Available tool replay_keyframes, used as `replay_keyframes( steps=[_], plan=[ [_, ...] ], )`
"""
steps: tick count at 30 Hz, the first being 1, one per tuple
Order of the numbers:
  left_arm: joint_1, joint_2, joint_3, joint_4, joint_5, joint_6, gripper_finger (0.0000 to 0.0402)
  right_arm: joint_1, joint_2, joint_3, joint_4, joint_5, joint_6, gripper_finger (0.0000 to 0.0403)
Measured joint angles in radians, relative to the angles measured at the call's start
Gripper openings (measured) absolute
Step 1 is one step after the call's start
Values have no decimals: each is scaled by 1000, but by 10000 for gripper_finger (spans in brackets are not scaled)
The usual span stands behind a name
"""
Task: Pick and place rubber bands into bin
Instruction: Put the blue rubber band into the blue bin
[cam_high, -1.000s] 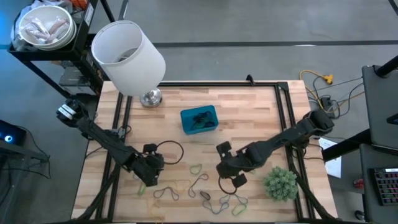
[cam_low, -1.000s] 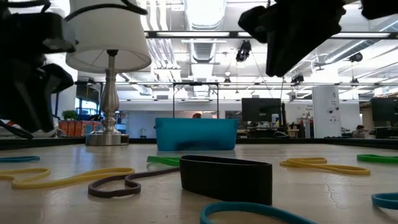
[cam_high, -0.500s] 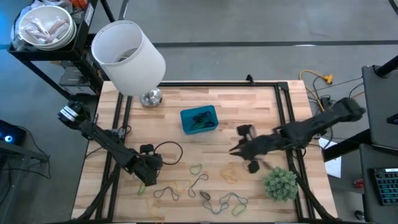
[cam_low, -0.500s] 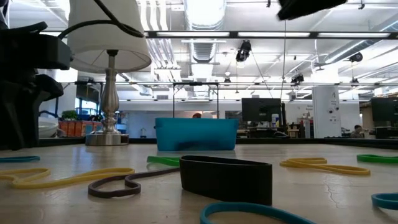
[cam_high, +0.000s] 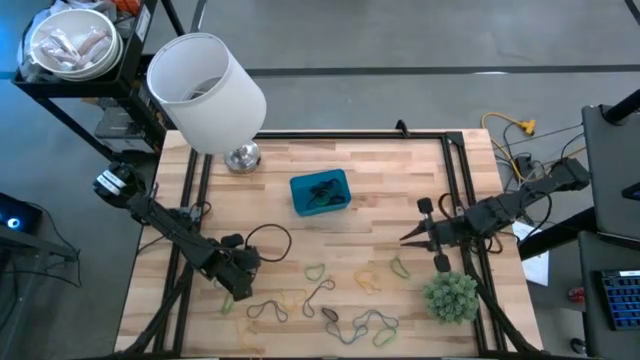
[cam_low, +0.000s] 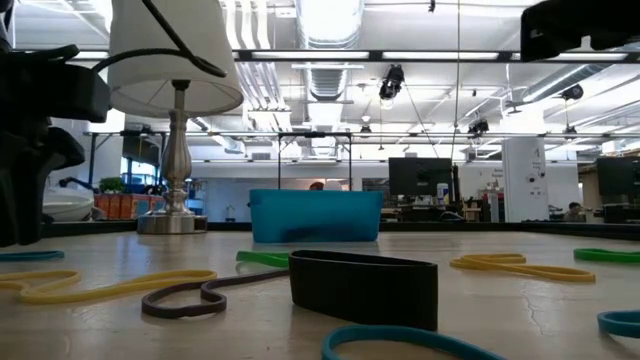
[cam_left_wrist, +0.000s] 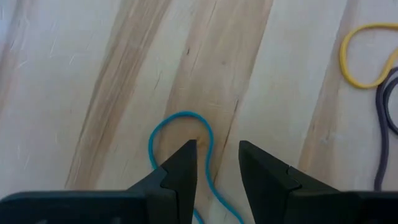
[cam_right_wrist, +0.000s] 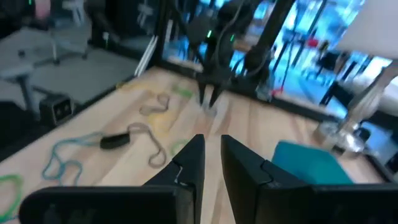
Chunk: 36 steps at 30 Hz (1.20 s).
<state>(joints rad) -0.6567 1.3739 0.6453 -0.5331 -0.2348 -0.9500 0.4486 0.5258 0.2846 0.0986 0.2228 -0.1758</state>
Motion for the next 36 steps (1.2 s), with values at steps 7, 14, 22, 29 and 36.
replay_keyframes(
  steps=[7, 14, 22, 29, 36],
  plan=[
    [0, 6, 0, 1, 16, -24, 102, 6, -143, -70, 43, -19, -32, 47],
    [1, 106, 3, -1, 48, -38, 102, 6, -169, -74, 39, -62, -20, 47],
    [2, 146, 8, -5, 89, -38, 63, 6, -125, -48, 42, -74, -11, 47],
    [3, 146, 13, -14, 129, -35, 6, 6, -99, -48, 41, -74, -7, 47],
    [3, 135, 62, -45, 139, 59, 0, 6, -98, -48, 42, -74, -7, 47]
  ],
)
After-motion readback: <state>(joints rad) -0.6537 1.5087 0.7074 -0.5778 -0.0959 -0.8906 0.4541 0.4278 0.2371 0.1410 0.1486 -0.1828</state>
